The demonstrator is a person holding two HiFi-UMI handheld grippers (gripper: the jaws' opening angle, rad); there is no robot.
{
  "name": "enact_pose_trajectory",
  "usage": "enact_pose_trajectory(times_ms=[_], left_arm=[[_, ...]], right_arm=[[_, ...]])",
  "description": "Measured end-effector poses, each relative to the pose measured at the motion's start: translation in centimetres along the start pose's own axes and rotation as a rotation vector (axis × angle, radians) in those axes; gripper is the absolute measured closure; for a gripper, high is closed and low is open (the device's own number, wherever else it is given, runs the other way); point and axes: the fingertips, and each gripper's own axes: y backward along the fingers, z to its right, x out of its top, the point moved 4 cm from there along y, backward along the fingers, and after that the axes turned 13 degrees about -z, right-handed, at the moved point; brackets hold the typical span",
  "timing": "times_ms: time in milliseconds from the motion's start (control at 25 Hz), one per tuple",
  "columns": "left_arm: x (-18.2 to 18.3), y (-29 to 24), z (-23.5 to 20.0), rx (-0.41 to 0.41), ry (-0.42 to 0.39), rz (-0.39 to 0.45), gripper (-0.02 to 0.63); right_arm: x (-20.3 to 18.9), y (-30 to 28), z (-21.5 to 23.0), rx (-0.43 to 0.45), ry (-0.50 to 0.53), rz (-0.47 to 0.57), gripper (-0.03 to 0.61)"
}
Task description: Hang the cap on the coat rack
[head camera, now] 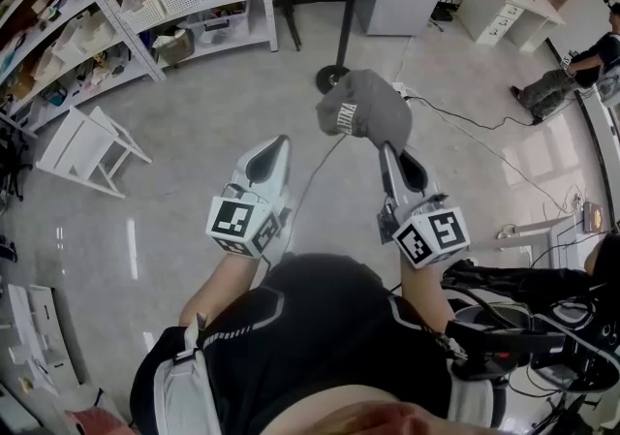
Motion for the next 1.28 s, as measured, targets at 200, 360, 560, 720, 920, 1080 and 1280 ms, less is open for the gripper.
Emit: enact_pose_trajectory(times_ms=[200, 360, 560, 720, 920, 1080, 1280], left_arm=[[-0.5, 1.0, -3.6, -0.039, 0.004, 0.004, 0.614], [-0.5, 0.3, -4.7, -0.047, 0.009, 0.000, 0.614], [0.4, -1.9, -5.3, -0.024, 0.000, 0.004, 0.614], [1.6, -4.1, -5.8, 0.005, 0.005, 0.003, 0.614], [3.0, -7.2, -6.2, 0.033, -0.003, 0.008, 0.614], [3.1, -9.5, -6.0, 0.049, -0.004, 0.000, 0.614], [3.9, -13.0, -5.2, 0.087, -0.016, 0.006, 0.614]], right_arm=[[-0.5, -2.4, -2.6, -0.031, 0.006, 0.006, 0.551], [-0.3, -3.0, -2.5, -0.043, 0.000, 0.008, 0.551], [0.3, -4.5, -0.5, -0.016, -0.001, 0.014, 0.551], [1.2, -6.7, 1.6, 0.026, 0.002, 0.000, 0.551], [2.6, -9.3, 4.7, 0.061, 0.005, 0.010, 0.551], [2.7, -10.4, 7.1, 0.081, -0.004, 0.001, 0.551], [3.2, -11.4, 11.1, 0.110, -0.012, 0.007, 0.551]])
